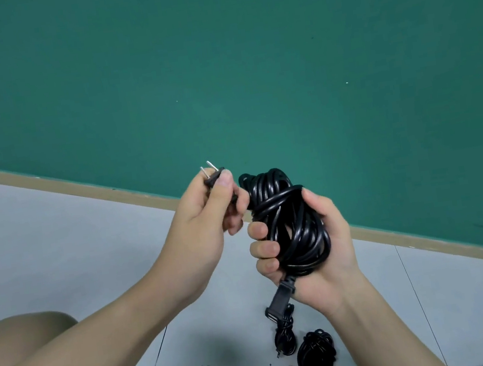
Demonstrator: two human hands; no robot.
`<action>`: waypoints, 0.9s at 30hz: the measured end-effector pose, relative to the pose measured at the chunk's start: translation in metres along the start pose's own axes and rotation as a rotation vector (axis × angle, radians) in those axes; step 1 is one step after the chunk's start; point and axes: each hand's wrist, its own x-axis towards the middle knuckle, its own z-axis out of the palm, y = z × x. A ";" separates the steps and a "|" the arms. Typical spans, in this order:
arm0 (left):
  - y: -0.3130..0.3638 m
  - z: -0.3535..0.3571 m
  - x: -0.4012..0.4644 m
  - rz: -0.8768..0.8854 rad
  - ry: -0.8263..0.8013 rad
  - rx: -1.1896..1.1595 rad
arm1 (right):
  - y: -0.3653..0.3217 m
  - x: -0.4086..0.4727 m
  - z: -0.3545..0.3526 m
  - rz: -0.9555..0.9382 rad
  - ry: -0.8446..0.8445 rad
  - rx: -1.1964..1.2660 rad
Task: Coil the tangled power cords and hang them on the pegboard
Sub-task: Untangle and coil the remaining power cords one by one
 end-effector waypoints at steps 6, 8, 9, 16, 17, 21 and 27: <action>-0.014 -0.002 0.002 -0.186 -0.238 0.096 | -0.001 0.000 0.004 -0.039 0.238 -0.352; -0.017 -0.003 0.001 -0.216 -0.290 0.109 | 0.001 0.000 0.008 -0.003 0.334 -0.374; -0.017 -0.004 0.001 -0.225 -0.298 0.110 | 0.002 0.000 0.008 0.011 0.360 -0.376; -0.013 -0.001 -0.003 -0.287 -0.300 -0.086 | 0.001 -0.002 0.011 -0.006 0.378 -0.438; -0.014 -0.001 -0.003 -0.301 -0.308 -0.121 | 0.001 -0.002 0.012 -0.011 0.365 -0.436; -0.016 0.003 -0.006 -0.368 -0.313 -0.192 | -0.001 -0.003 0.014 -0.054 0.323 -0.402; -0.018 -0.005 -0.008 -0.377 -0.351 0.039 | 0.002 0.000 0.007 -0.008 0.375 -0.427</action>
